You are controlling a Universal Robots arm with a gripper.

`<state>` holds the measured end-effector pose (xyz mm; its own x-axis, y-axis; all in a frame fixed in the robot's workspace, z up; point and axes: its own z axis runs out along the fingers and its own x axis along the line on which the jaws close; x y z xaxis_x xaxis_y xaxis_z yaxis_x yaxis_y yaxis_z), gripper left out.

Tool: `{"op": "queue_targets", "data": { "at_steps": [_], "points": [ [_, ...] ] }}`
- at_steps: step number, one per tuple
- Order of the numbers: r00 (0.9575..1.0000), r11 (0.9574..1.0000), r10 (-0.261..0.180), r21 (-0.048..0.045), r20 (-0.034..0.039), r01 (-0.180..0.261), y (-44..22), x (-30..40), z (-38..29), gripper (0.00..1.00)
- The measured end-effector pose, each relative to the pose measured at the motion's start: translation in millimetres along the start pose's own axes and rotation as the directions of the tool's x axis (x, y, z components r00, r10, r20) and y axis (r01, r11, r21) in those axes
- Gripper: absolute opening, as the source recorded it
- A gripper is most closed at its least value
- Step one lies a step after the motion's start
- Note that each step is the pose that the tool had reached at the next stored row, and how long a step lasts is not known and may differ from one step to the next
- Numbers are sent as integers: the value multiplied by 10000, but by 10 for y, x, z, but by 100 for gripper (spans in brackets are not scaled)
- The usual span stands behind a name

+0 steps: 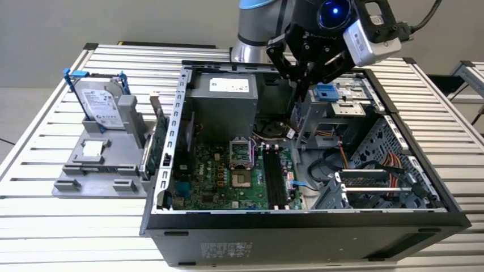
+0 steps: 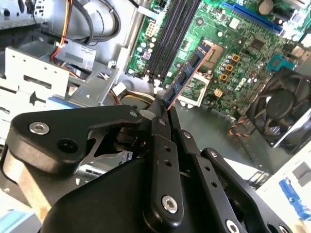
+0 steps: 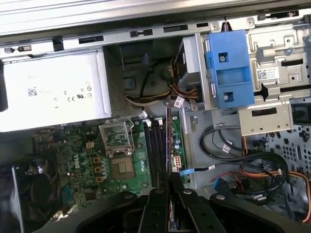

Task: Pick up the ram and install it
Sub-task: 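Insert the ram into the slot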

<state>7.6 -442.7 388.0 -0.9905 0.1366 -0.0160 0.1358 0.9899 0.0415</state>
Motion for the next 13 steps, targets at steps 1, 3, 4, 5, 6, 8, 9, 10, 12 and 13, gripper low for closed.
{"op": "queue_targets", "data": {
  "at_steps": [1, 3, 4, 5, 6, 8, 9, 10, 12, 13],
  "points": [
    [10000, 10000, -85, -2, -2, 85, 0, 0, 0, 0],
    [9997, 9997, -255, -5, -6, 255, 0, 0, 1, 0],
    [9994, 9994, -341, -7, -8, 341, 0, 0, 1, 0],
    [9991, 9991, -415, -7, -10, 415, 0, 0, 0, 0],
    [9988, 9988, -487, -8, -12, 487, 0, 0, 0, 0],
    [9981, 9981, -621, -13, -15, 621, 0, 0, 1, 0],
    [9977, 9977, -677, -14, -15, 677, 0, 0, 1, 0],
    [9974, 9974, -724, -15, -17, 724, 0, 0, 1, 0],
    [9968, 9968, -793, -15, -19, 793, 0, 0, 0, 0],
    [9967, 9967, -817, -16, -19, 817, 0, 0, 1, 0]
  ]
}}
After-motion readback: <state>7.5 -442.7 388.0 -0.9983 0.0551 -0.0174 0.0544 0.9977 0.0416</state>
